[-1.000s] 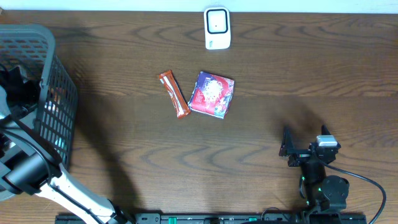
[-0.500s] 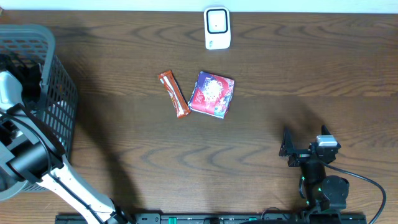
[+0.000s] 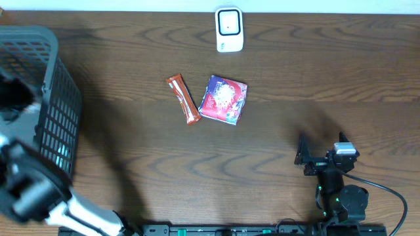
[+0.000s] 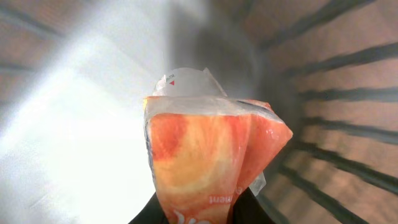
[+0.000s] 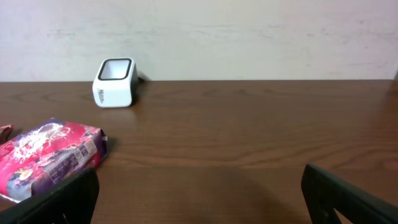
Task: Scan the item barcode
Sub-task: 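Reach the left gripper into the basket and grasp the small orange pack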
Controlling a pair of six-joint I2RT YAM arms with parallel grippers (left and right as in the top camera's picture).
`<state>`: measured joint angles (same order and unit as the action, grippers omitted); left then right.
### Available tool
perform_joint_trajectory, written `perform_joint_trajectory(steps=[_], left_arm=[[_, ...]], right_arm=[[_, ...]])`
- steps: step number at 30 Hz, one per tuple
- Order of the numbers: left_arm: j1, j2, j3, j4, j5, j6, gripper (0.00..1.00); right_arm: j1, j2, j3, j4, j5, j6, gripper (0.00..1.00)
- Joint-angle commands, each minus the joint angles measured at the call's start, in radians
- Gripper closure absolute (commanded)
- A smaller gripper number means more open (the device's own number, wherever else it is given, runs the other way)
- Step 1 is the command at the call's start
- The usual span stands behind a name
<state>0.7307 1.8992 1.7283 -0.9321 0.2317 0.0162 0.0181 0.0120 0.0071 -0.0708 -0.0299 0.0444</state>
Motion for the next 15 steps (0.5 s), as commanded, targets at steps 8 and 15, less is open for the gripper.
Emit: perform_joint_trajectory(steps=[8,15], left_arm=[[-0.004,-0.486,0.030,0.087,0.406,-0.376,0.93],[-0.134,-0.621,0.030,0.114,0.573,-0.377,0.92]], right_arm=[[0.014,-0.005,-0.002,-0.004,-0.005,0.011,0.01],[0.014,-0.005,-0.002,-0.004,-0.005,0.011,0.01]])
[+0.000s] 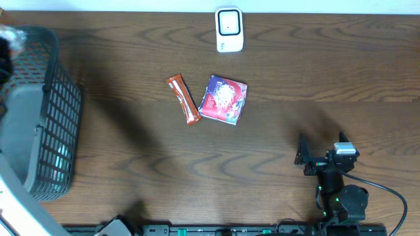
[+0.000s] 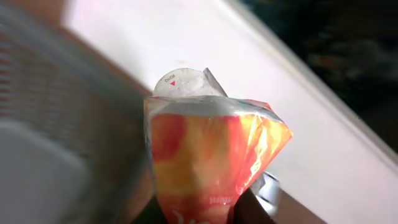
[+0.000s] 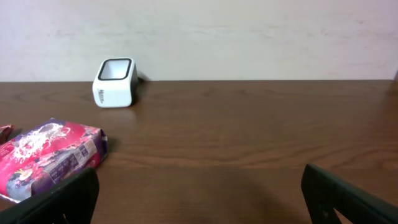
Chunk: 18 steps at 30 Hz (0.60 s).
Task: Scan the item barcode
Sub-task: 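Reach the left gripper into the basket and grasp the small orange pack, then carry the orange pack out and set it between bar and bag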
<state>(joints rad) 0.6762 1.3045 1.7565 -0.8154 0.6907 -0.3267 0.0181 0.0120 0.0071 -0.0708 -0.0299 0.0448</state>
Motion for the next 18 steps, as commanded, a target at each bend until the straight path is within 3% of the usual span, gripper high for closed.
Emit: perform_joint_trajectory(steps=[1,5,10,15,18], left_arm=[[-0.122,-0.034,0.002,-0.002,0.114,-0.030,0.93],[-0.372,-0.038,0.001,-0.010,0.092,0.050,0.93],[-0.628,-0.007,-0.010,-0.082,-0.156,0.060,0.93],[-0.790,0.074,-0.055,-0.116,-0.444,0.060,0.93],[-0.834,0.154,-0.067,-0.117,-0.492,0.060,0.93]], right_arm=[[0.014,-0.005,-0.002,-0.004,-0.005,0.010,0.01],[0.014,-0.005,-0.002,-0.004,-0.005,0.010,0.01],[0.014,-0.005,-0.002,-0.004,-0.005,0.010,0.01],[0.014,-0.005,-0.002,-0.004,-0.005,0.010,0.01],[0.014,-0.005,-0.002,-0.004,-0.005,0.010,0.01]])
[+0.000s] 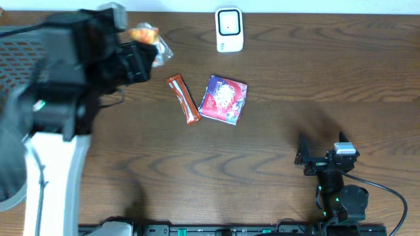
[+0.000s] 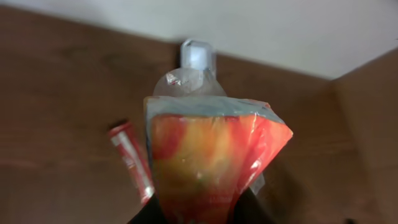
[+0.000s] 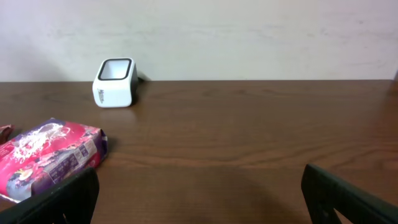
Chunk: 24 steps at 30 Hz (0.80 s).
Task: Scan the item barcode
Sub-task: 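Carry the orange pack out and set it between bar and bag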
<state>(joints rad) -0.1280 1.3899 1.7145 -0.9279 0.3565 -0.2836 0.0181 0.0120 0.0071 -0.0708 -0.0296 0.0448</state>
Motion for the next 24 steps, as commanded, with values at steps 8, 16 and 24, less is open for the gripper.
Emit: perform_joint_trajectory(steps=[8,16,24], left_arm=[[-0.111,0.375,-0.025,-0.003,-0.158,0.016,0.93],[-0.201,0.632,-0.025,0.101,-0.095,0.016,0.92],[-0.207,0.666,-0.022,0.084,-0.095,0.017,0.38]], right_arm=[[0.014,-0.005,-0.002,-0.004,-0.005,0.010,0.01],[0.014,-0.005,-0.002,-0.004,-0.005,0.010,0.01],[0.014,-0.005,-0.002,-0.004,-0.005,0.010,0.01]])
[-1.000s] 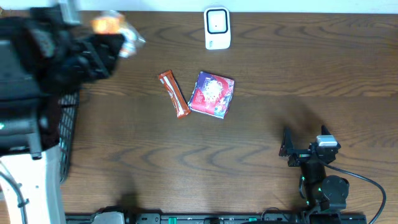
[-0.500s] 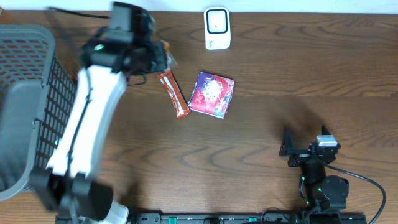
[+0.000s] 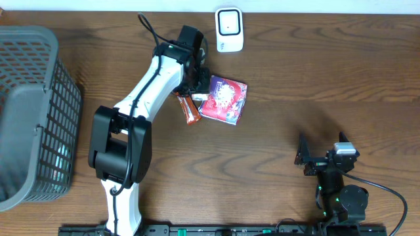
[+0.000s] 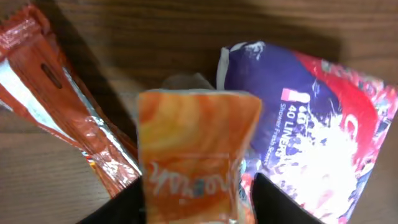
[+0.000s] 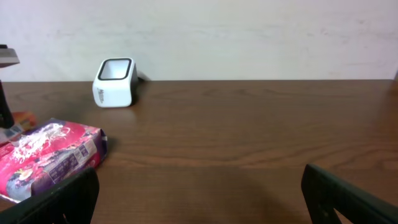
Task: Scan the item barcode
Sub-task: 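Carry the orange pack out and set it between bar and bag, then reach the left gripper into the basket and grasp the mint-green packet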
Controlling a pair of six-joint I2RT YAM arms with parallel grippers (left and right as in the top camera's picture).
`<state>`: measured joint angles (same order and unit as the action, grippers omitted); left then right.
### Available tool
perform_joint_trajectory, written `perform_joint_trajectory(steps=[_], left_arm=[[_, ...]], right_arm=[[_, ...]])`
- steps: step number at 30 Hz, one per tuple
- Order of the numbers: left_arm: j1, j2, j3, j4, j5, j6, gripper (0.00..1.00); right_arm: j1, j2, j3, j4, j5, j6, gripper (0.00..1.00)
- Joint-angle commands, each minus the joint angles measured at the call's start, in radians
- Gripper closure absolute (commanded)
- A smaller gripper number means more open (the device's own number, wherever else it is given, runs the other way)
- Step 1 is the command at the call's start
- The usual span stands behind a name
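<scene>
An orange snack pouch (image 4: 198, 158) lies on the table between a red snack bar (image 4: 59, 118) and a purple-and-red pack (image 4: 323, 124). My left gripper (image 4: 198, 202) hangs right over the pouch, open, its fingers (image 4: 121, 208) spread to either side of it. The overhead view has that gripper (image 3: 199, 85) between the bar (image 3: 186, 105) and the pack (image 3: 224, 98), hiding most of the pouch. The white barcode scanner (image 3: 229, 29) stands at the far edge, window up. My right gripper (image 3: 306, 157) rests open at the near right, holding nothing.
A dark mesh basket (image 3: 39, 111) stands at the left edge of the table. The scanner (image 5: 114, 82) and the purple pack (image 5: 50, 155) also show in the right wrist view, with a pale wall behind the table.
My left gripper, which held the orange pouch up in the air left of the scanner, is now low between the bar and the pack, open, with the pouch lying on the table.
My left gripper was shut on the orange pouch inside the basket. Then it held it above the basket's far edge, then over the table left of the scanner. Now the pouch lies beside the bar and the pack. The right arm stayed still.
</scene>
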<state>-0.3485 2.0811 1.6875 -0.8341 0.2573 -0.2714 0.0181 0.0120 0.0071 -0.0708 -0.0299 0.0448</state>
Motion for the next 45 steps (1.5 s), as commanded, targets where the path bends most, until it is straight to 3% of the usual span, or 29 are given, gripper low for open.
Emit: perform_joint_trajectory(steps=[1,6,13,20,26,30,34,45], left_arm=[[0.019,-0.036,0.010,-0.020,0.004,0.005,0.36],[0.069,-0.137,0.039,-0.056,0.004,0.005,0.35],[0.213,-0.408,0.041,-0.049,0.003,0.005,0.16],[0.455,-0.684,0.041,-0.051,0.003,0.005,0.15],[0.658,-0.814,0.041,-0.085,-0.013,0.005,0.15],[0.753,-0.832,0.040,-0.093,-0.055,-0.003,0.15],[0.822,-0.806,0.031,-0.125,-0.220,-0.130,0.14],[0.901,-0.577,0.031,-0.303,-0.500,-0.301,0.07]], right_arm=[[0.014,-0.005,-0.002,-0.004,-0.005,0.010,0.01],[0.014,-0.005,-0.002,-0.004,-0.005,0.010,0.01],[0.014,-0.005,-0.002,-0.004,-0.005,0.010,0.01],[0.014,-0.005,-0.002,-0.004,-0.005,0.010,0.01],[0.014,-0.005,-0.002,-0.004,-0.005,0.010,0.01],[0.014,-0.005,-0.002,-0.004,-0.005,0.010,0.01],[0.014,-0.005,-0.002,-0.004,-0.005,0.010,0.01],[0.014,-0.005,-0.002,-0.004,-0.005,0.010,0.01]])
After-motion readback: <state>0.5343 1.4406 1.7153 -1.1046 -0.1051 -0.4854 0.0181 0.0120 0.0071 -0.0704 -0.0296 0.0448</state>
